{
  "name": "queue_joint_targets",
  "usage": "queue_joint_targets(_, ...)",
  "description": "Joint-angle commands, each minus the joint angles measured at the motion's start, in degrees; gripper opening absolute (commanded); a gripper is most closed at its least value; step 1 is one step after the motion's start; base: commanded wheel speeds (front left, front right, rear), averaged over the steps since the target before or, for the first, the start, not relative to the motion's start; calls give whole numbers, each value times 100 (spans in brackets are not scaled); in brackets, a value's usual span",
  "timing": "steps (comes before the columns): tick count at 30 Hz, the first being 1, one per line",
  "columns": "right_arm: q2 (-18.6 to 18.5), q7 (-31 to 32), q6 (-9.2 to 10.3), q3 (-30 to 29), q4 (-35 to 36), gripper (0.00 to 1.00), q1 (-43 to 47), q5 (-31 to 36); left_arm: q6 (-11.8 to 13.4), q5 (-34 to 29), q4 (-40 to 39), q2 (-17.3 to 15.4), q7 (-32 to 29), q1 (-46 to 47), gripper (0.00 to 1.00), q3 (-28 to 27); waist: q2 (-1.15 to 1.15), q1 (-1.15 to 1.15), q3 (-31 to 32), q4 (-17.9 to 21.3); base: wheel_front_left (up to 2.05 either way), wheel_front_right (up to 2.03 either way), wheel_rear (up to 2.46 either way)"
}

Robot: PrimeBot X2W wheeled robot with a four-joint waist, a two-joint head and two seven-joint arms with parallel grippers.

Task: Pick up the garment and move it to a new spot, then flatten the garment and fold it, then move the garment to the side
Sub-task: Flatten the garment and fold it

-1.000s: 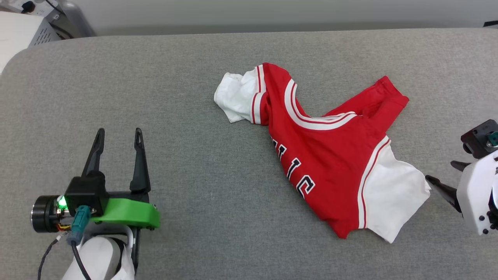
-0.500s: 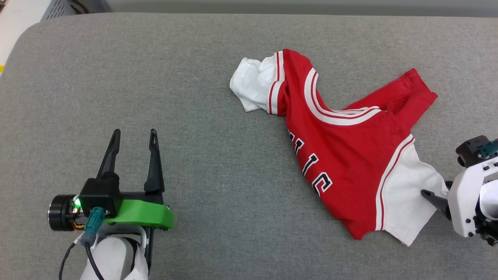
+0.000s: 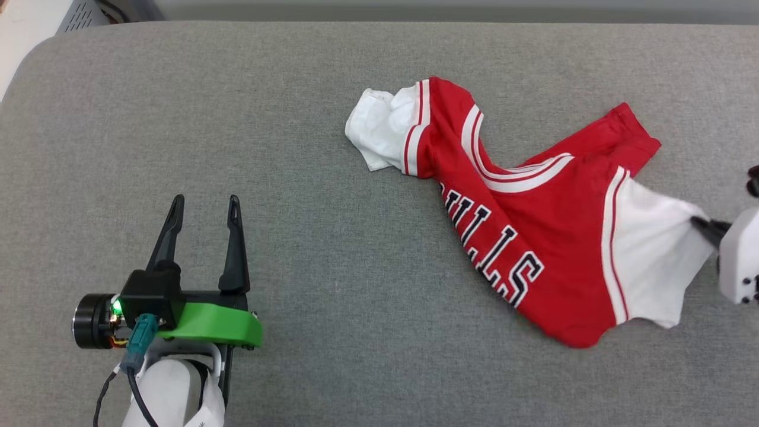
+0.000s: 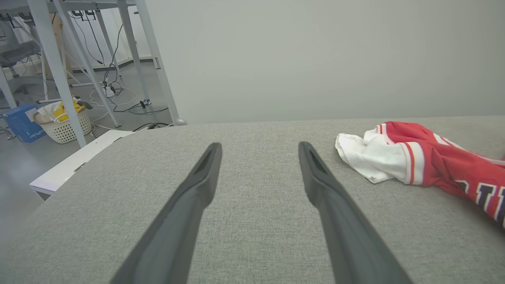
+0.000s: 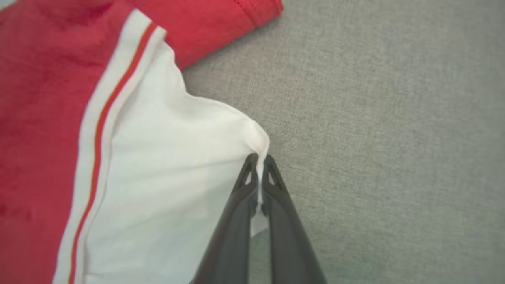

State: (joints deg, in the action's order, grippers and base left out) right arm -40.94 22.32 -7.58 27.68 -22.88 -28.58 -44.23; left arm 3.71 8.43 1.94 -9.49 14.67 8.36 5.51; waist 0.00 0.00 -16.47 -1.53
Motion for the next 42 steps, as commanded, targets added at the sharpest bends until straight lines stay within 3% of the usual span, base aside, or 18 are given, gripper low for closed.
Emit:
queue_joint_targets(1,-119,-80,9,-119,-72,0,-234,-1,-59,-75,29,42,32,36,100,-42,0,0,-27,-31,0,0,0)
queue_joint_targets(11,-368,-112,9,-979,-1671,0,-1090,-69,-277,-258,93,252,33,155,100,-172,0,0,-253,-213,0,0,0)
queue_joint_targets(17,-74,-342,9,-1195,-2904,0,-1191,75,-375,-344,145,361,33,247,100,-192,0,0,-374,-322,0,0,0)
queue_joint_targets(21,132,-596,9,-1228,-3201,0,-1214,73,-427,-387,195,399,33,276,100,-224,0,0,-386,-329,0,0,0)
queue_joint_targets(22,160,-714,9,-1236,-3219,22,-1219,76,-437,-399,210,404,33,280,100,-232,0,0,-373,-323,0,0,0)
queue_joint_targets(23,190,-891,9,-1239,-3221,100,-1217,87,-449,-414,231,409,33,282,100,-240,0,0,-343,-313,0,0,0)
queue_joint_targets(35,380,-3448,9,-1433,-2621,100,-945,855,-761,-536,315,282,33,482,100,-225,0,0,83,-92,0,0,0)
queue_joint_targets(42,983,-3719,9,-1982,-1287,100,-430,1583,-1043,-360,501,6,33,1124,100,91,0,0,187,104,0,0,0)
